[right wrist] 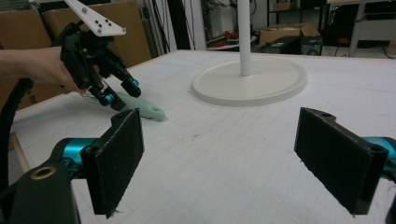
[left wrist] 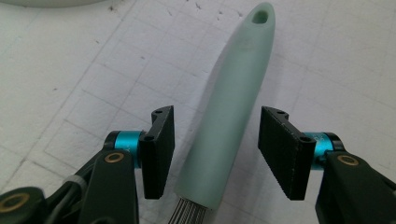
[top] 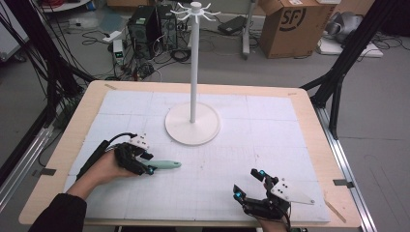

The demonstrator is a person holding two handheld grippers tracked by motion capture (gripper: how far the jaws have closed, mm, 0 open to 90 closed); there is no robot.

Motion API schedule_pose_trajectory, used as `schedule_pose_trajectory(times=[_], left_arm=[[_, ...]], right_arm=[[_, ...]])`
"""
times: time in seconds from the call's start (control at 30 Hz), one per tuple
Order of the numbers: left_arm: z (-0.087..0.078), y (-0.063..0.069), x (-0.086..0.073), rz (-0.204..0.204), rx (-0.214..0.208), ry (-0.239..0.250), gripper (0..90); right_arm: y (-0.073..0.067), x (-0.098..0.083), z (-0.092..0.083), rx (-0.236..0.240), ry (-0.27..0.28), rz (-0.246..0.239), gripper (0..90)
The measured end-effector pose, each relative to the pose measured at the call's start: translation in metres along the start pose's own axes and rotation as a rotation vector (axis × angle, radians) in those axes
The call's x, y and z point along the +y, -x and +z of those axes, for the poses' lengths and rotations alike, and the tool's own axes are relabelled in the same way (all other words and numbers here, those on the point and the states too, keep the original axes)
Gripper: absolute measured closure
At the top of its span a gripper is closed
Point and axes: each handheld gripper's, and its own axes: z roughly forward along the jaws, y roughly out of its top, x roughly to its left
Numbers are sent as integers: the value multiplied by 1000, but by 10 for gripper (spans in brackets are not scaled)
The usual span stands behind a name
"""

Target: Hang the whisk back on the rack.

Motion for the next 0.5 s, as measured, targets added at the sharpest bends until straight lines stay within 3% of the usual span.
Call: schedule_pose_trajectory(times=[0.1,0.33,0.5], left_arm=[[2,-1,0,9,5,-32,472],[4,2,1,16,37,-45,510],[5,7,4,49,56,-65,539]], right_arm=[[0,0,0,1,1,2,147],[1,0,0,0,8,6,147],[2,1,-1,0,13,13,147]])
